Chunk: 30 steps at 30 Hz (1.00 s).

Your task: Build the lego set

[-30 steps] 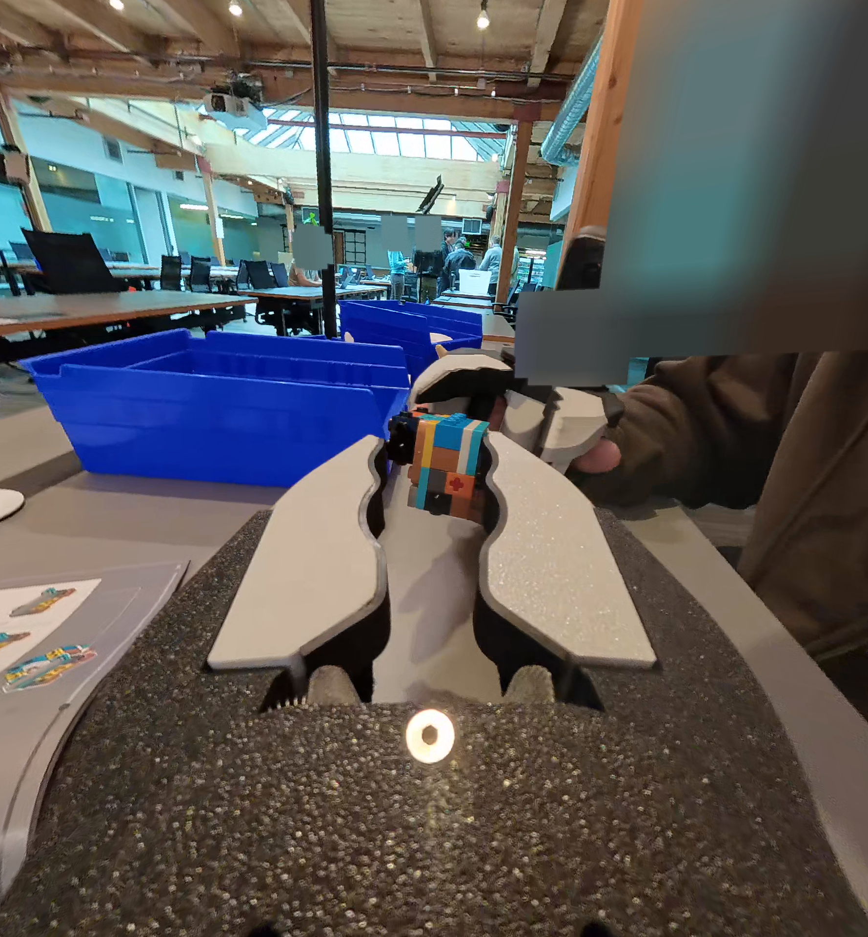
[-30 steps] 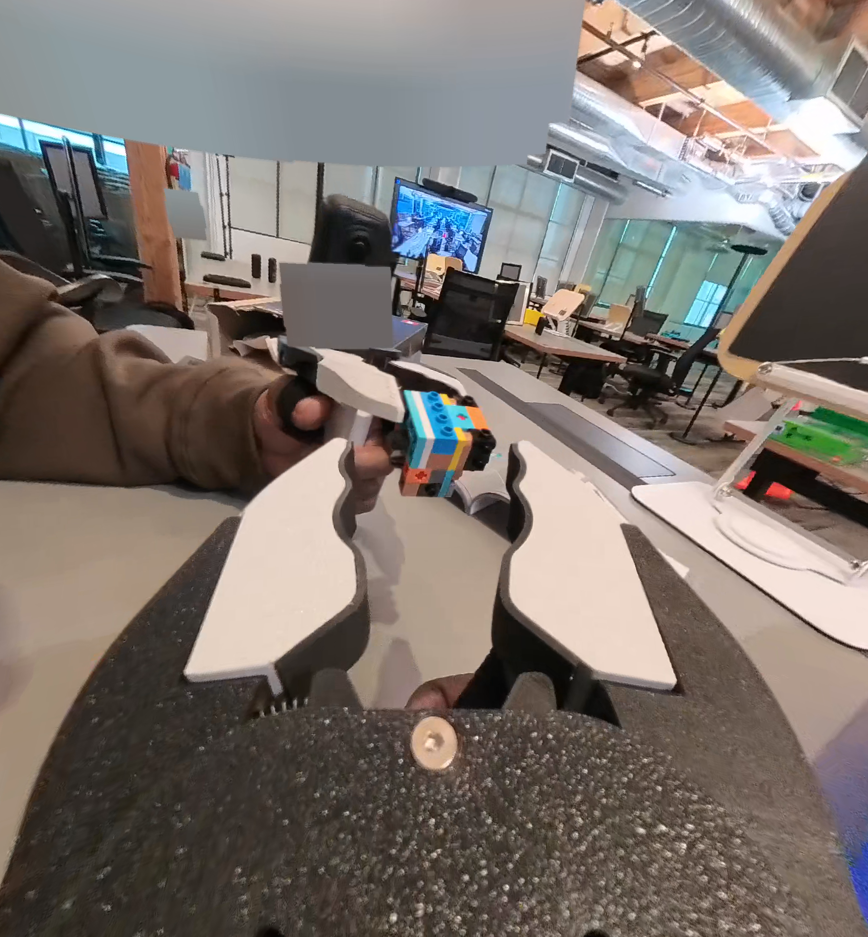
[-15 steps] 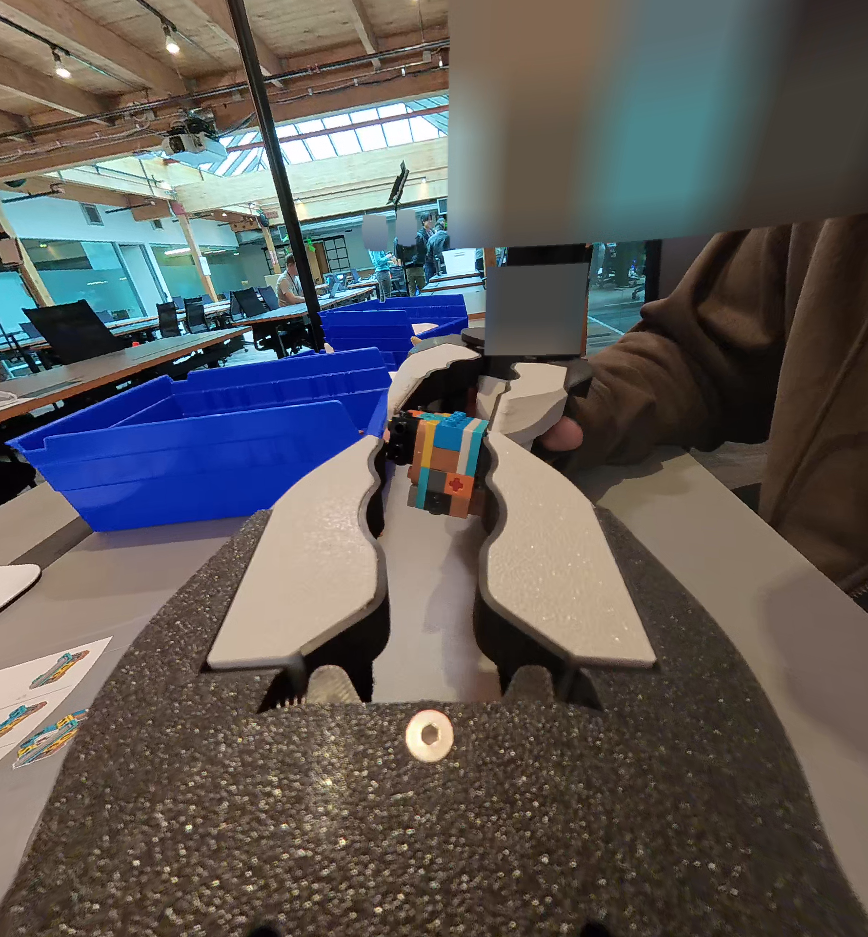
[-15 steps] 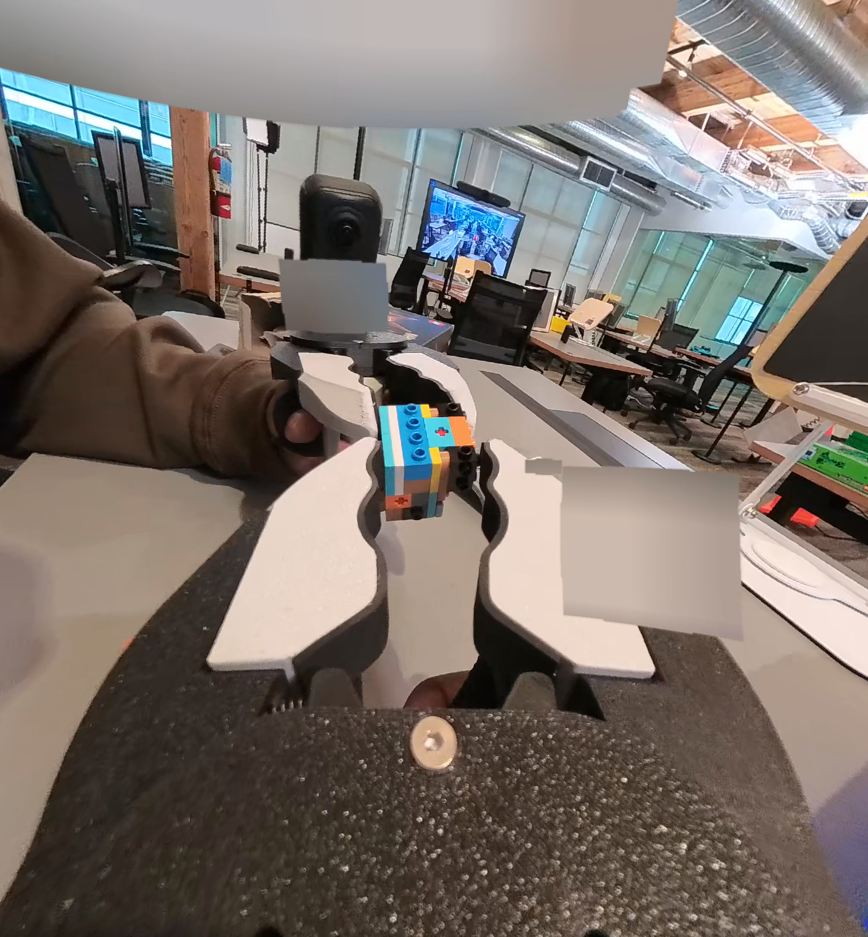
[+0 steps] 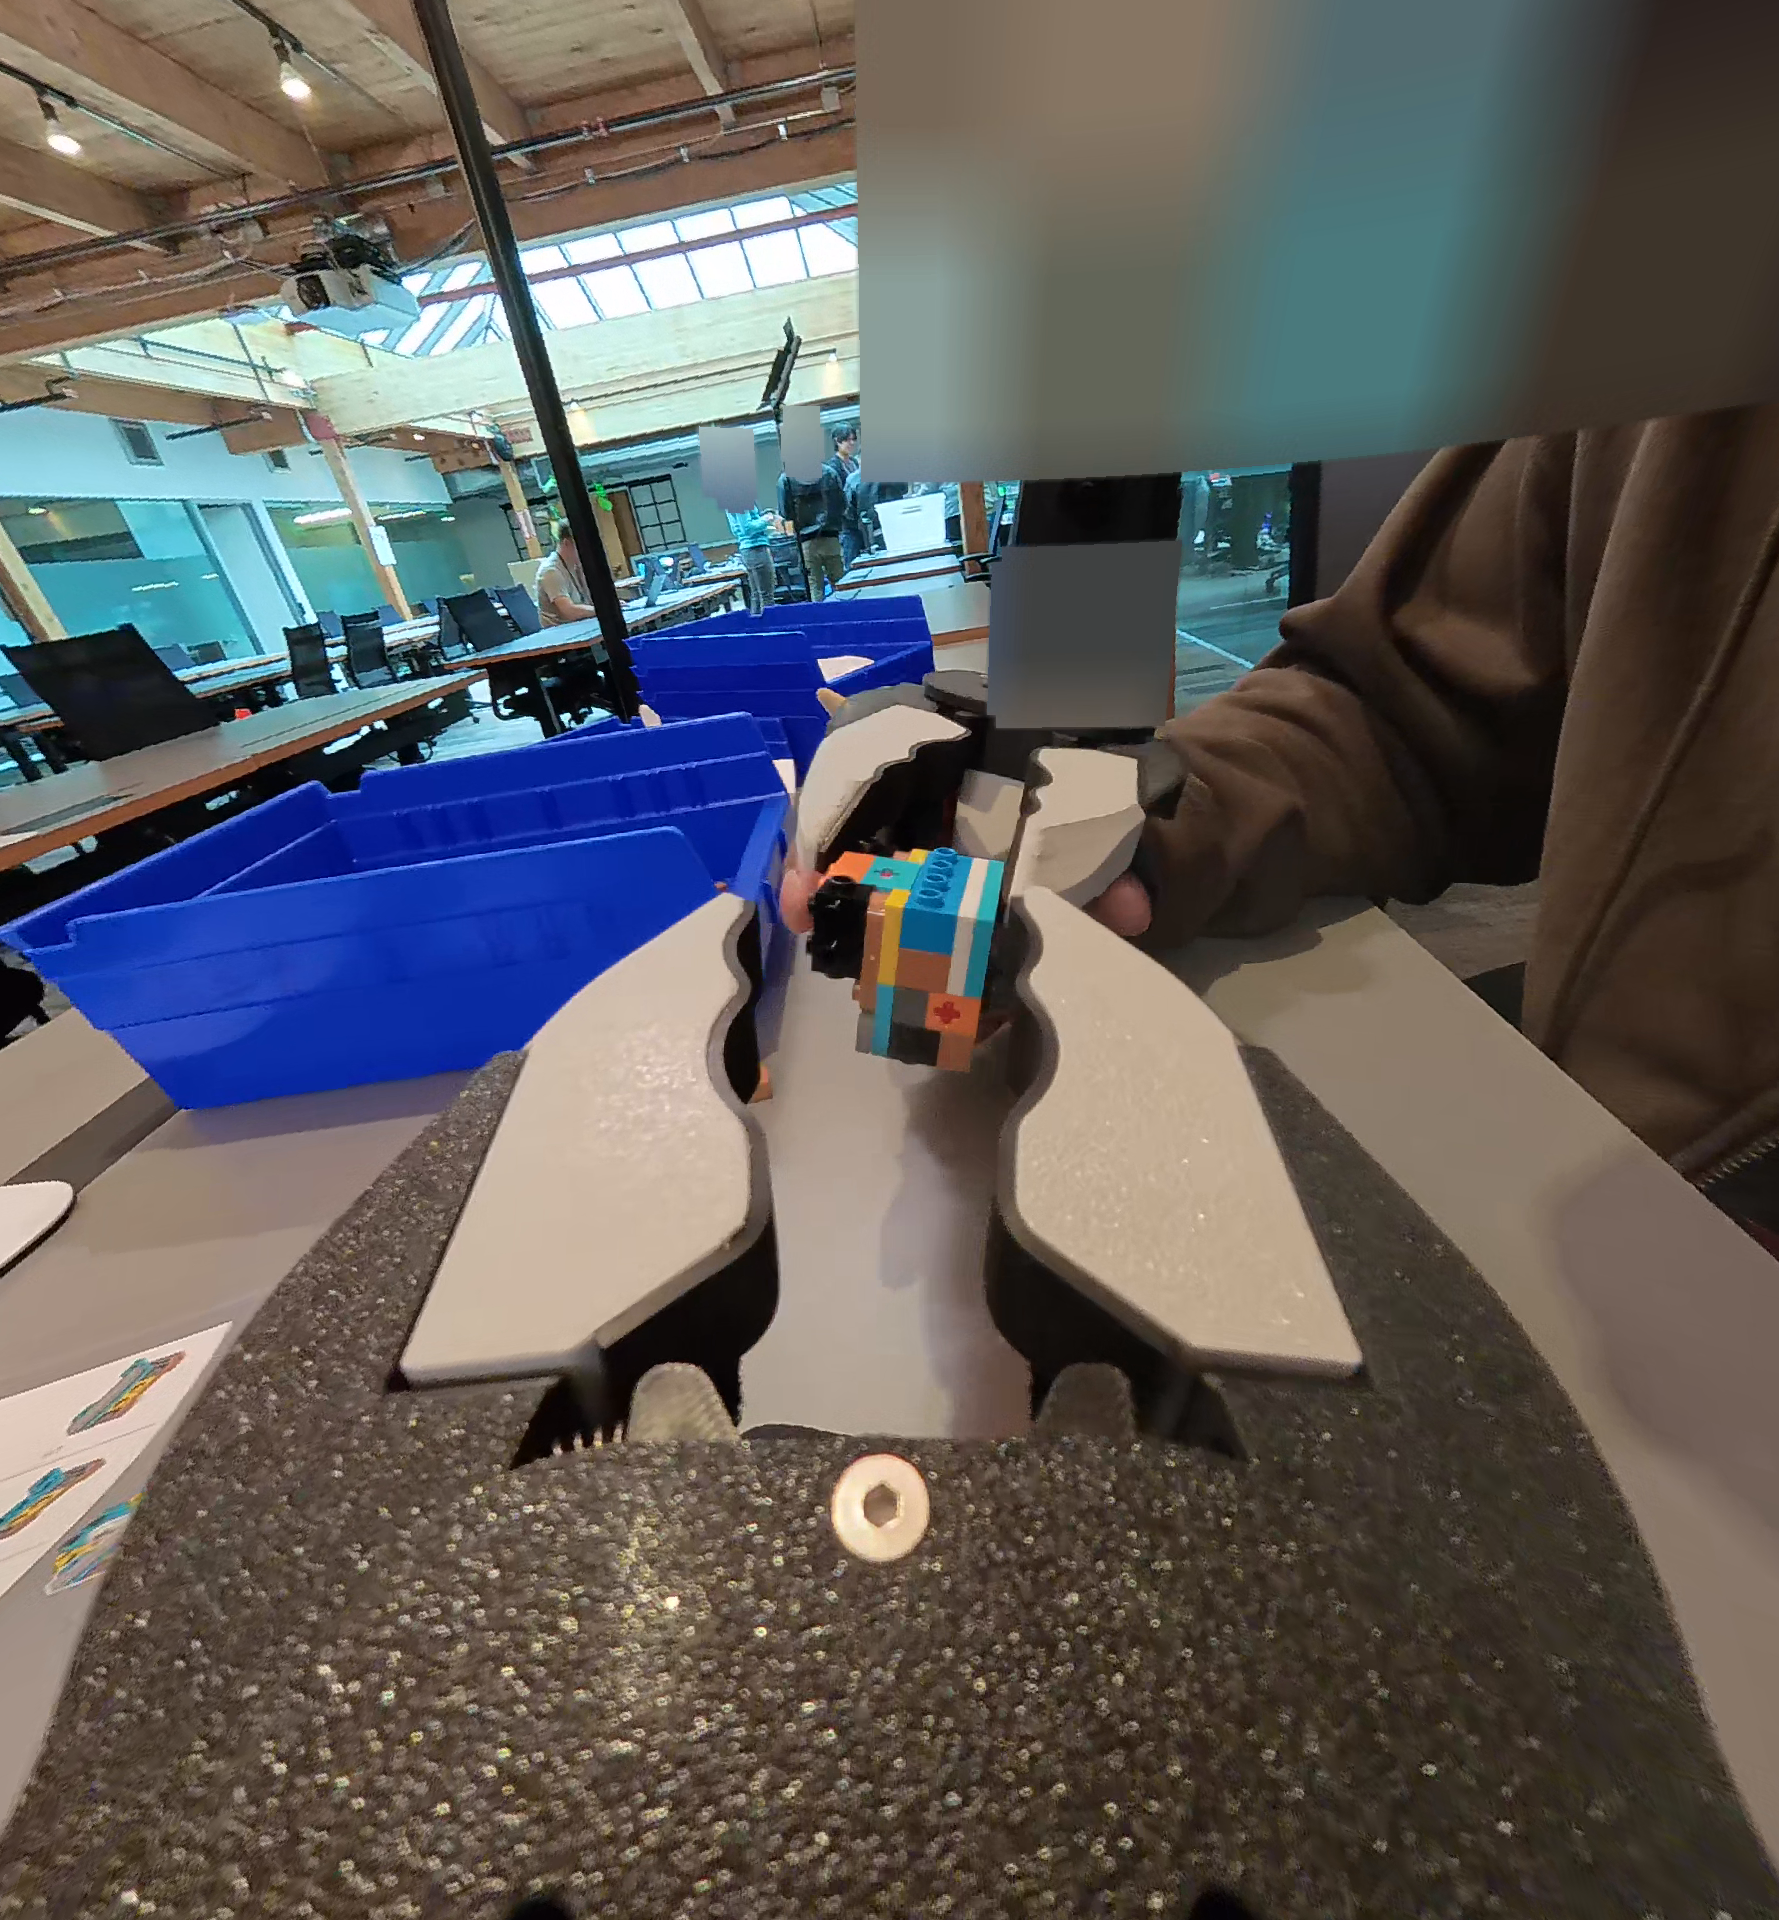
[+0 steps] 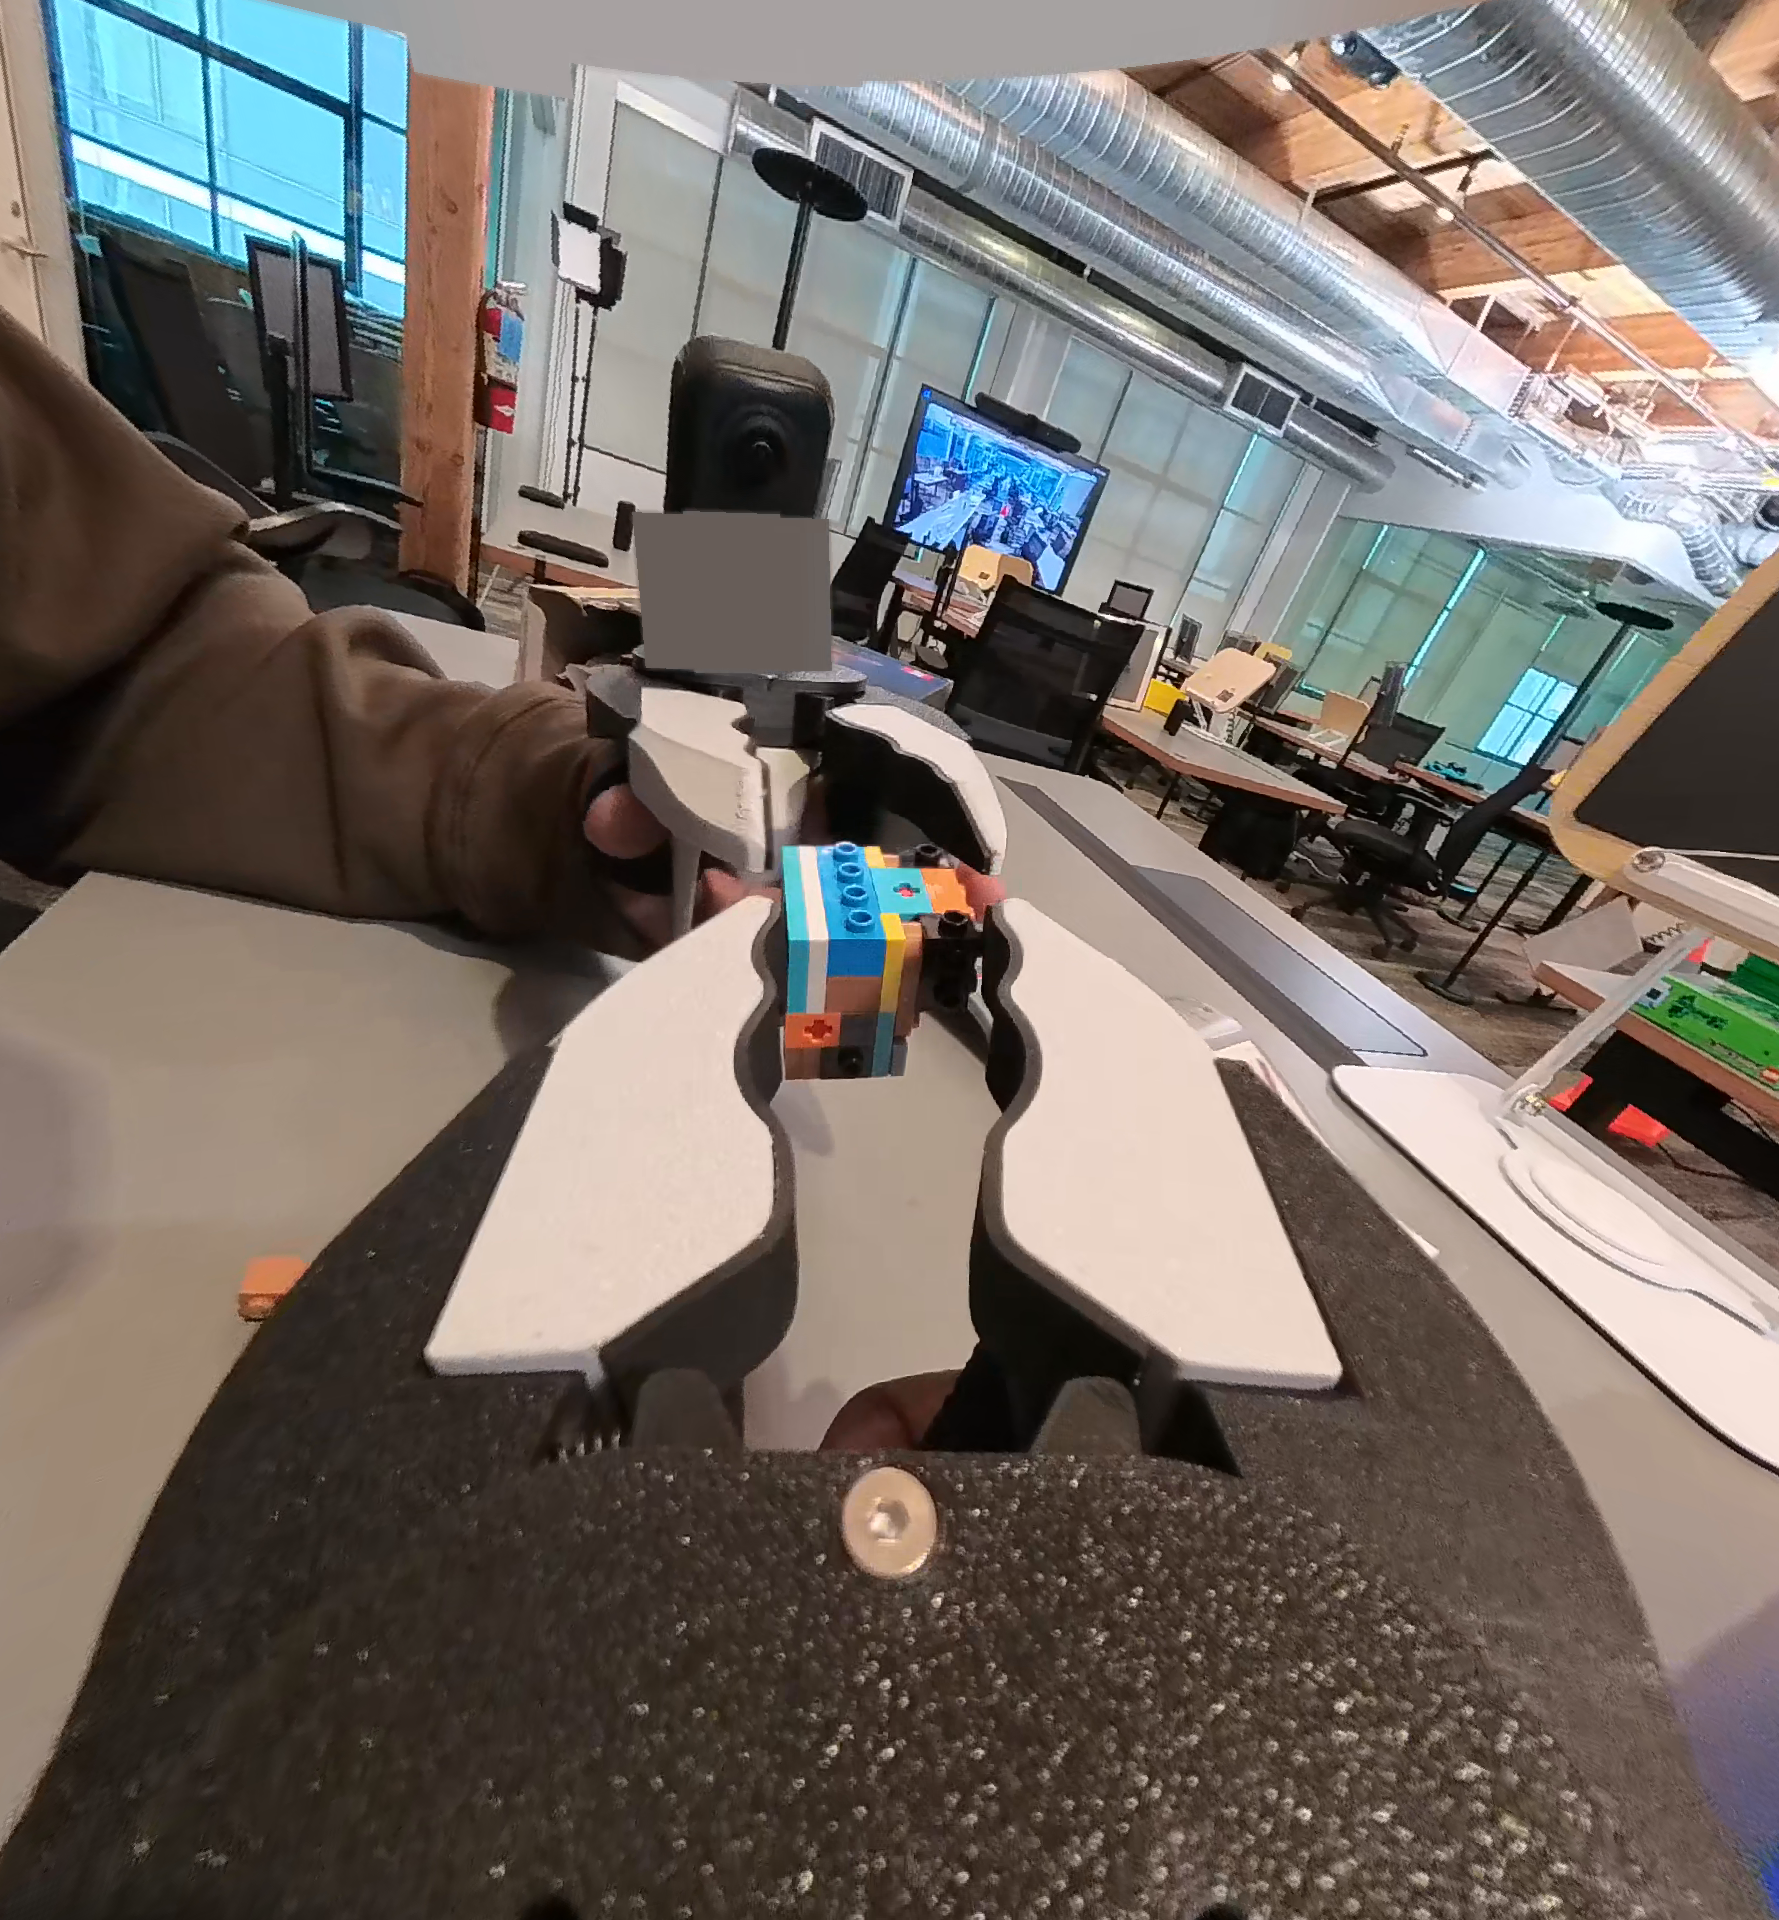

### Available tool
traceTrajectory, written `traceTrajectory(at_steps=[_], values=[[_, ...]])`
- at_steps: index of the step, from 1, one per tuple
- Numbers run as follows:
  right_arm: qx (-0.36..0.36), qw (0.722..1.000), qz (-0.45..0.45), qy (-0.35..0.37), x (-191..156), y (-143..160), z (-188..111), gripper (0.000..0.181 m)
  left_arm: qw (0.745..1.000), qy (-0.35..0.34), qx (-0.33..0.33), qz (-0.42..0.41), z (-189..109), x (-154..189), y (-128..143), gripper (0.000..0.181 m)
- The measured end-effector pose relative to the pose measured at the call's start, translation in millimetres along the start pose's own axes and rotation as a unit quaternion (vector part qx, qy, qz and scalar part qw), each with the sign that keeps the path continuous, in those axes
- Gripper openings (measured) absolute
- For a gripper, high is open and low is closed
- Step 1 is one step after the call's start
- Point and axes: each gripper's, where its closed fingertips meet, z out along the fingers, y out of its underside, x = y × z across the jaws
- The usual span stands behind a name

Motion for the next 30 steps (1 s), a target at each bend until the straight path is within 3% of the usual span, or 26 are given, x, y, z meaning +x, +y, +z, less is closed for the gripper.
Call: traceTrajectory(at_steps=[5, 7, 30], values=[[0.000, 1.000, 0.000, -0.015, -5.7, 0.8, 1.1, 0.035, 1.000, 0.013, -0.016, 0.000, 4.6, 6.4, 5.9, 0.045], [-0.001, 1.000, 0.001, -0.020, -7.4, 1.4, 1.4, 0.035, 1.000, 0.020, -0.018, 0.002, 5.4, 9.5, 6.8, 0.037], [0.007, 0.999, 0.013, -0.039, -9.4, 0.7, -0.6, 0.035, 0.999, 0.016, -0.037, 0.012, 7.2, 10.7, 6.8, 0.036]])
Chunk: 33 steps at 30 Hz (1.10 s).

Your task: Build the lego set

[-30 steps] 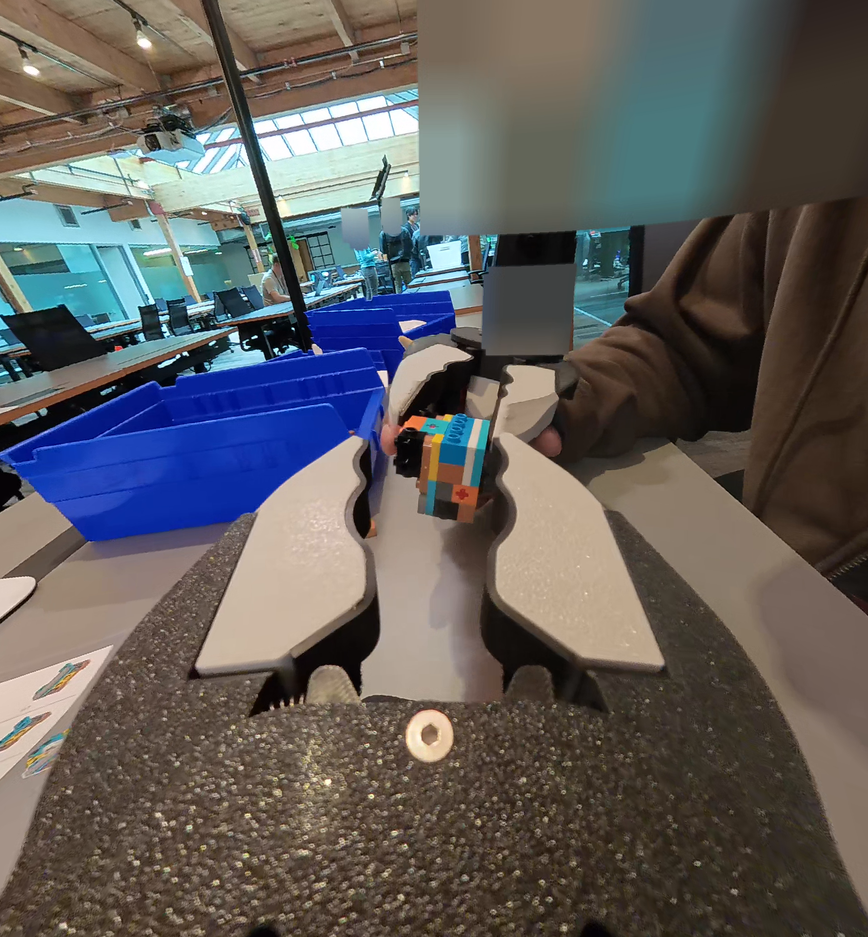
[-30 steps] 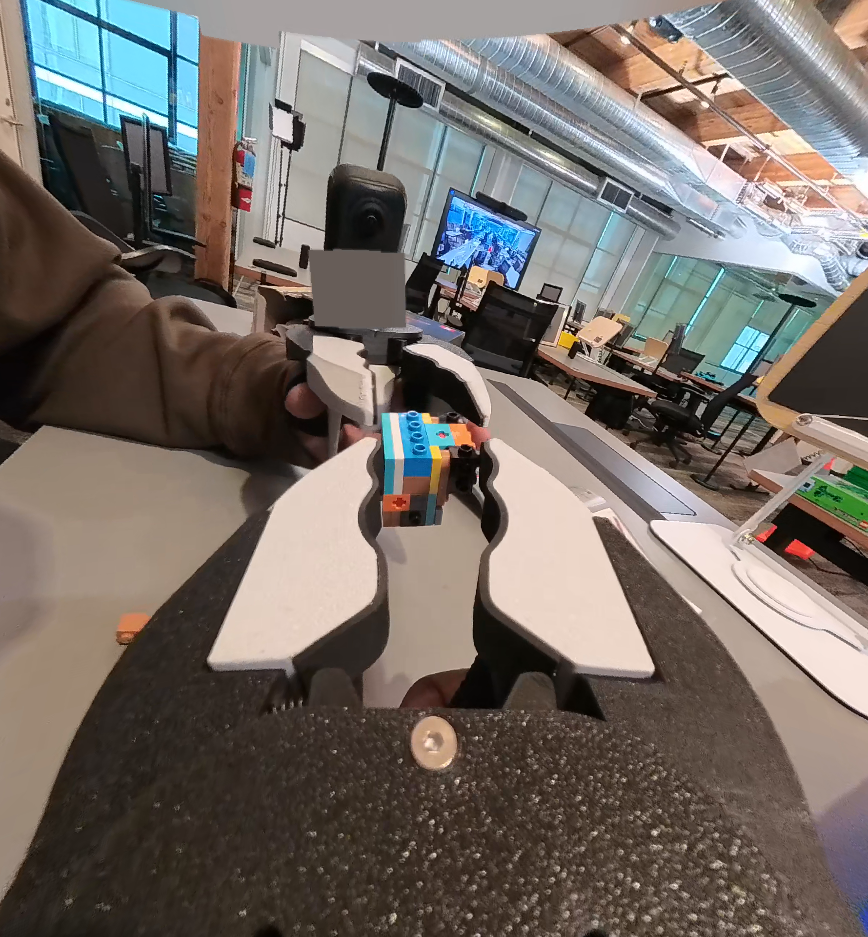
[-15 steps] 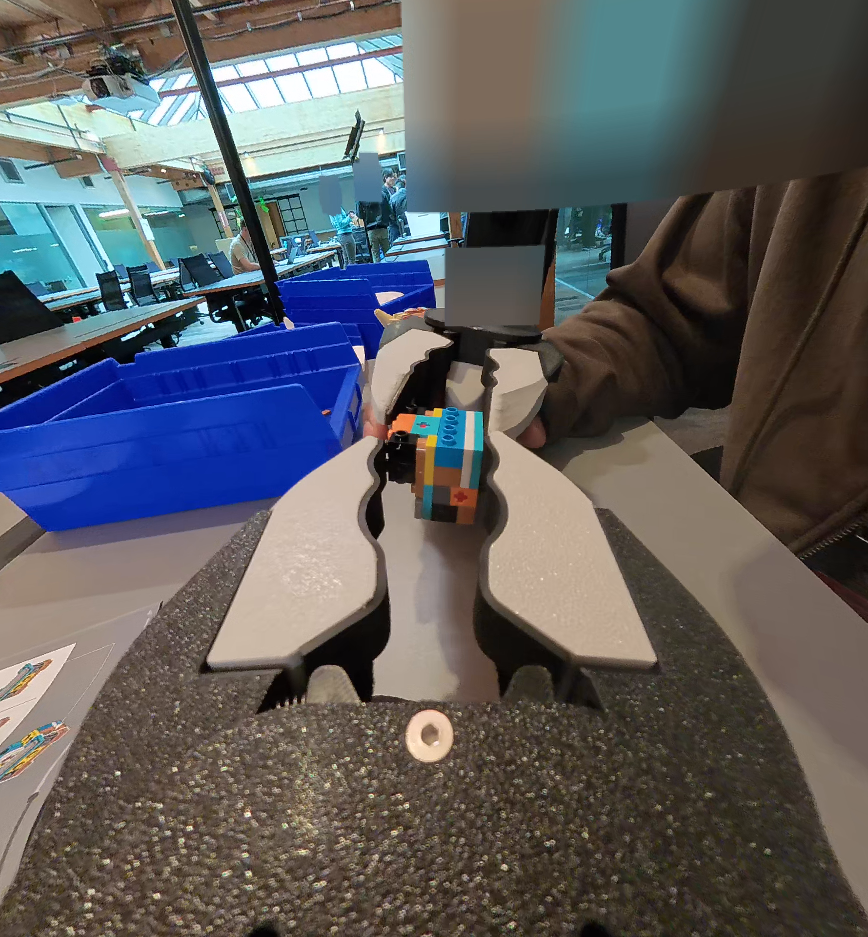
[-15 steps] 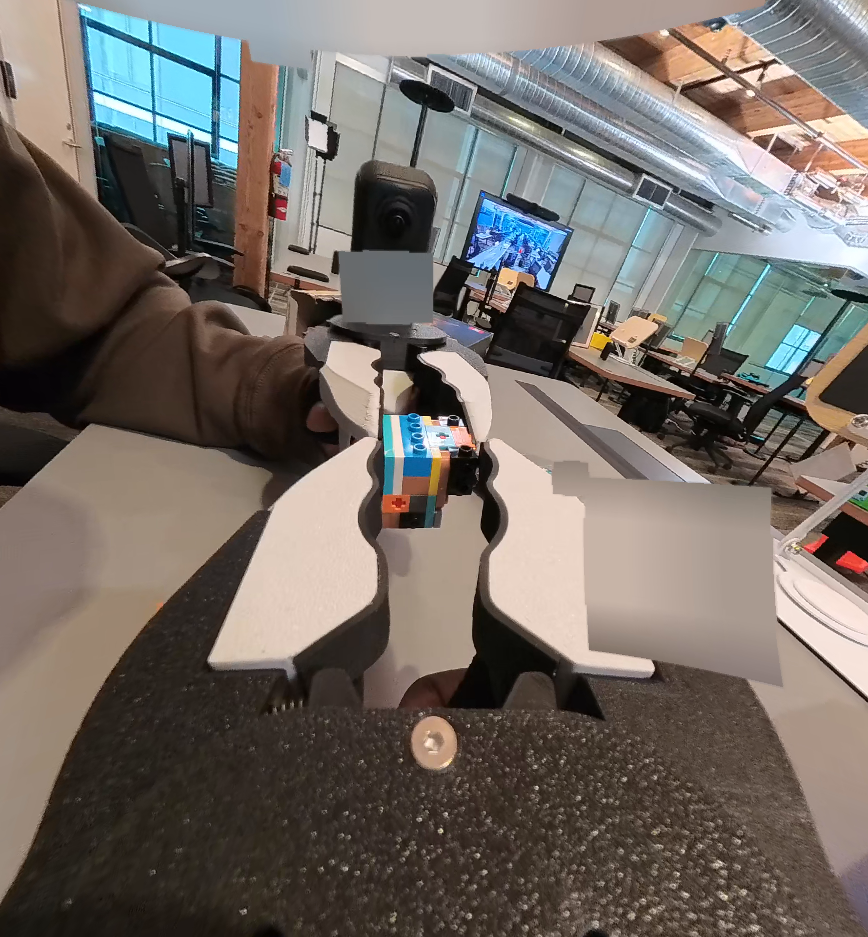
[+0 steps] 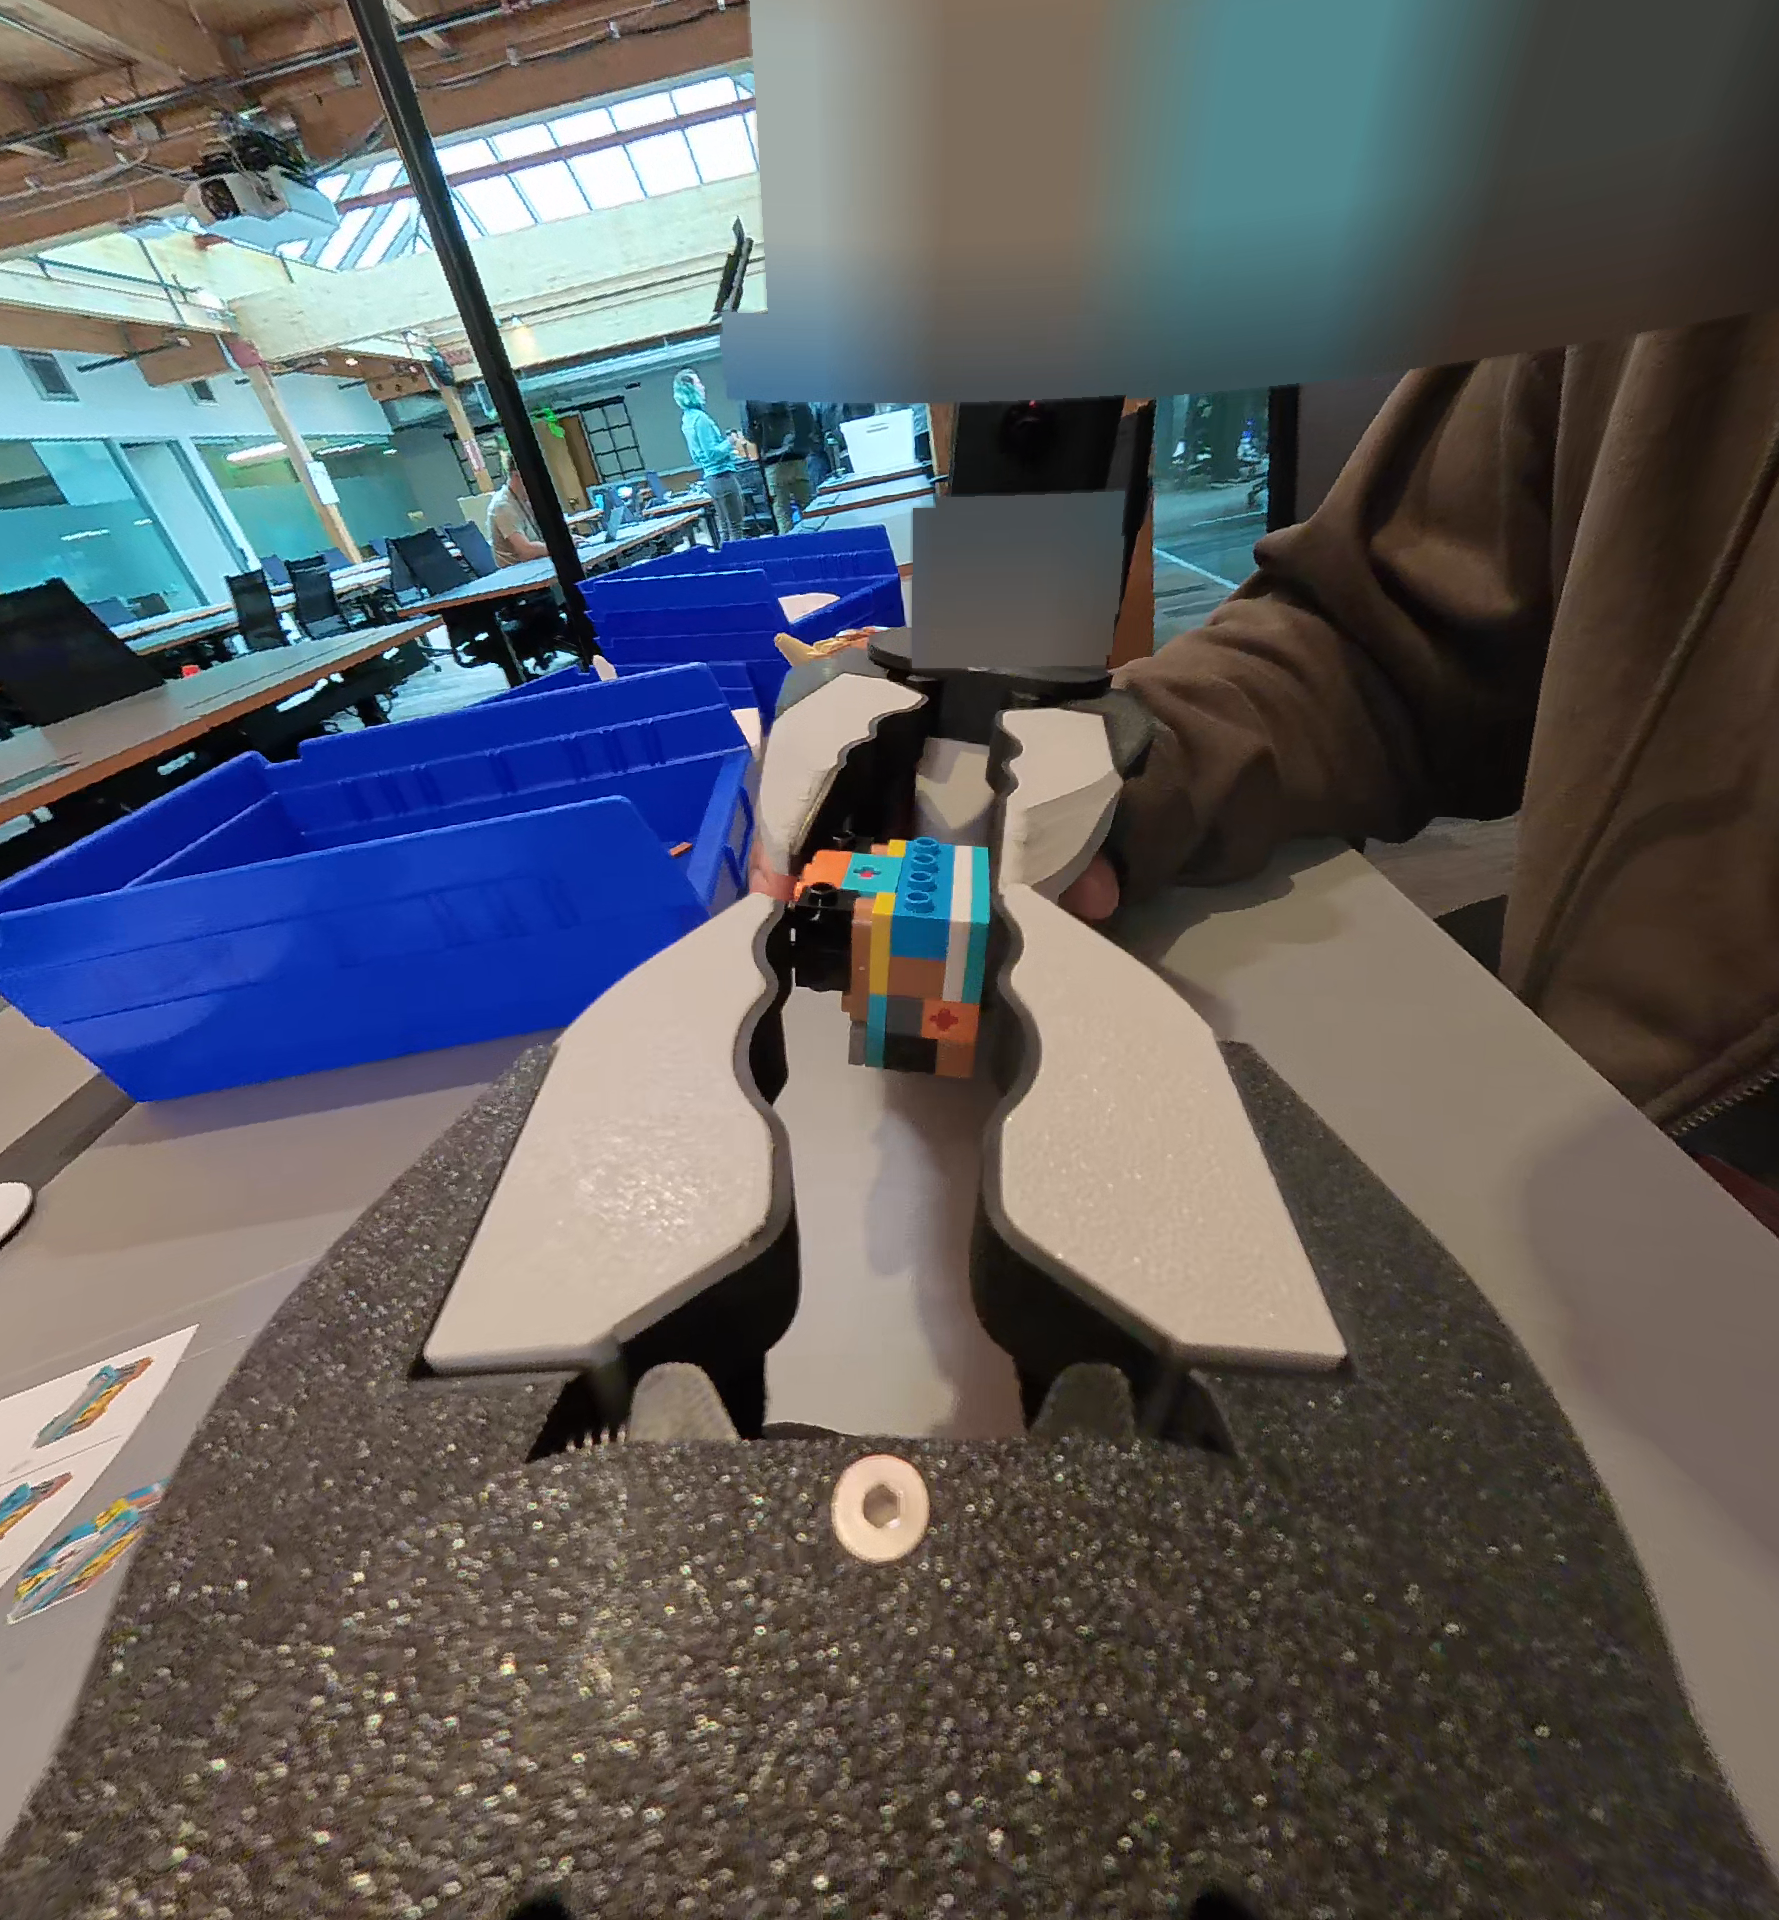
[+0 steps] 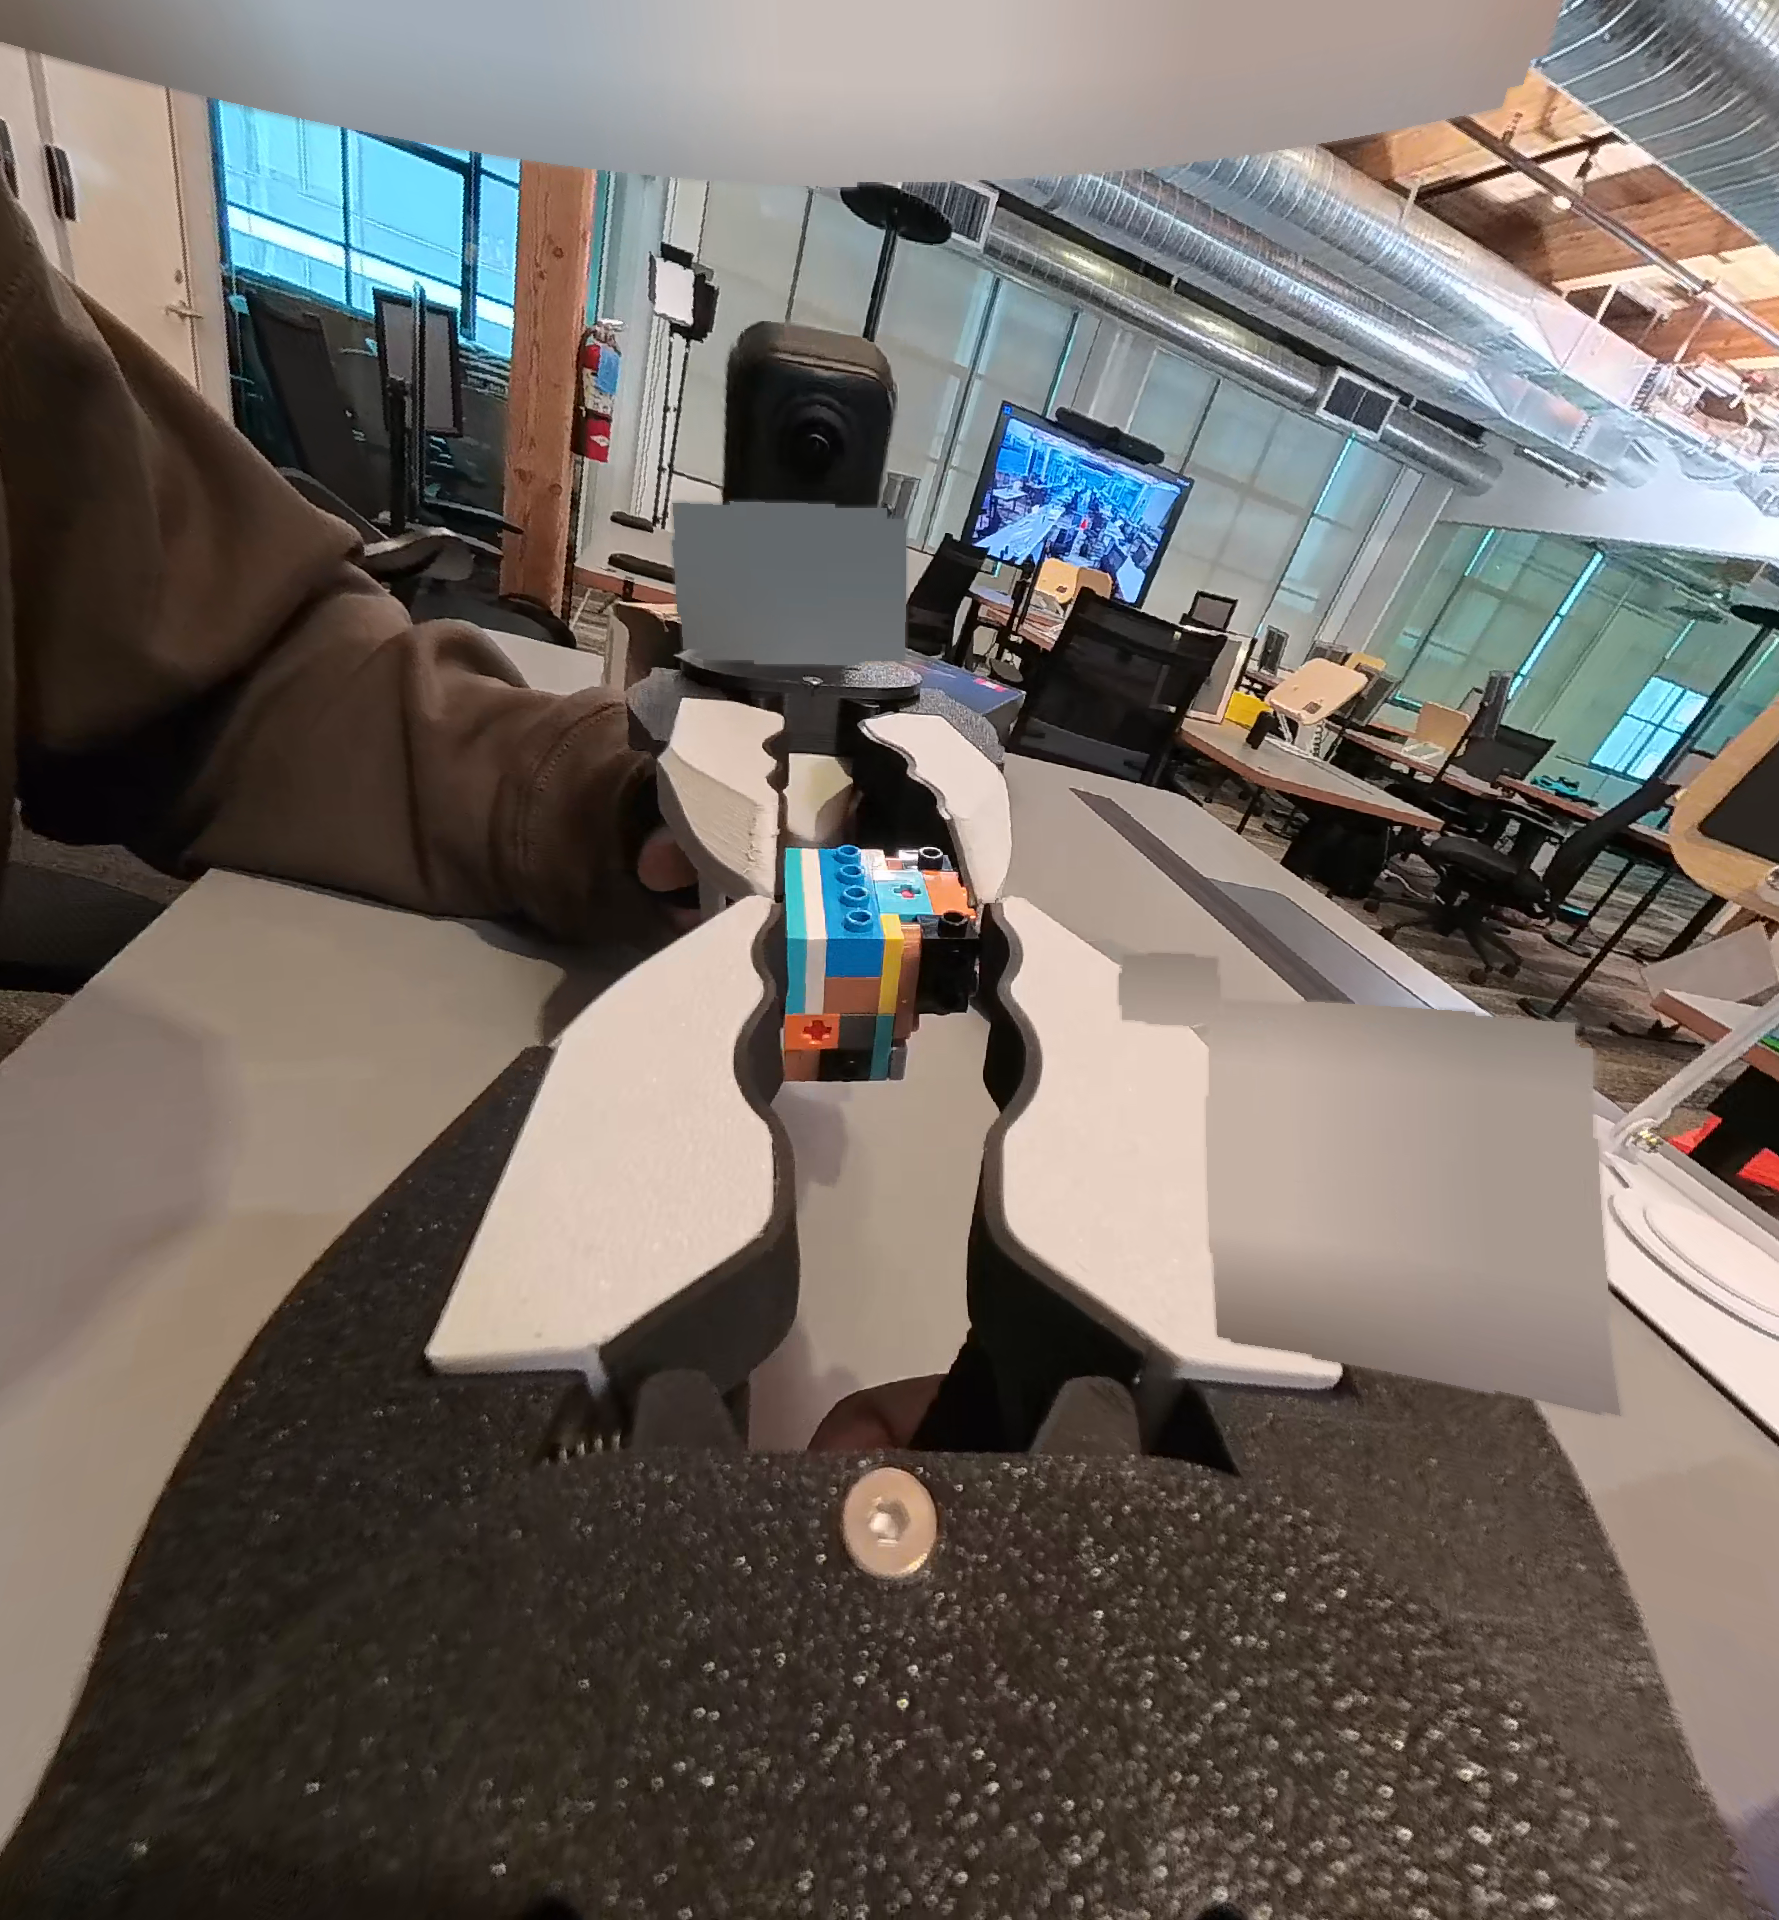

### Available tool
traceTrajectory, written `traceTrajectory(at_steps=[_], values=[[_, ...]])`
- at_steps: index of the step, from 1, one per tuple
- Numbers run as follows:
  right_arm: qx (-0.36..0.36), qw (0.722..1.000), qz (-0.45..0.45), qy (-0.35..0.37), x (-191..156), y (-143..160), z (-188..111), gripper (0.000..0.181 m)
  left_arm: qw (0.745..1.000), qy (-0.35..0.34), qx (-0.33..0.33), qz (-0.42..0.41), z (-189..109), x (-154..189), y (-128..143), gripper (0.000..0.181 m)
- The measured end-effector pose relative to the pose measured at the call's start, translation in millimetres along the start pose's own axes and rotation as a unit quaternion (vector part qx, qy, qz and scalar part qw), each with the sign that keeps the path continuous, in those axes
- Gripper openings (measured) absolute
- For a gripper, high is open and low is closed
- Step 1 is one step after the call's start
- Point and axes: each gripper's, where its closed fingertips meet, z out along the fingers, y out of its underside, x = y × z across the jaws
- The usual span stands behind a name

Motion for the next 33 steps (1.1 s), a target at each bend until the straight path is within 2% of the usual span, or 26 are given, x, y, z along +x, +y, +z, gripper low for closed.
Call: traceTrajectory(at_steps=[6, 11, 15, 23, 27, 31, 33], values=[[-0.009, 1.000, -0.007, 0.006, 3.9, 2.8, -1.0, 0.036, 0.999, -0.022, -0.014, 0.032, 0.3, -3.8, 1.9, 0.036], [-0.012, 1.000, 0.008, -0.004, 4.5, 3.9, -1.9, 0.042, 1.000, -0.018, -0.004, 0.019, -1.6, -4.6, -0.1, 0.036], [-0.017, 1.000, 0.003, -0.004, 2.1, 6.4, -0.6, 0.036, 1.000, -0.012, -0.004, 0.019, 0.1, -1.6, -0.2, 0.036], [-0.028, 0.999, 0.021, -0.001, 4.7, 10.8, 0.3, 0.035, 1.000, -0.020, -0.014, 0.007, 0.2, -5.4, 2.9, 0.036], [-0.038, 0.997, 0.064, 0.002, 11.6, 14.7, 0.7, 0.035, 0.999, -0.028, -0.008, -0.042, 0.3, -13.6, 6.3, 0.036], [-0.057, 0.986, 0.154, 0.000, 22.0, 25.0, -0.1, 0.035, 0.995, -0.021, 0.029, -0.094, -7.8, -21.8, 0.5, 0.042], [-0.060, 0.976, 0.209, -0.004, 26.0, 29.1, -0.7, 0.035, 0.997, -0.029, 0.025, -0.068, -11.1, -23.9, 0.9, 0.044]])
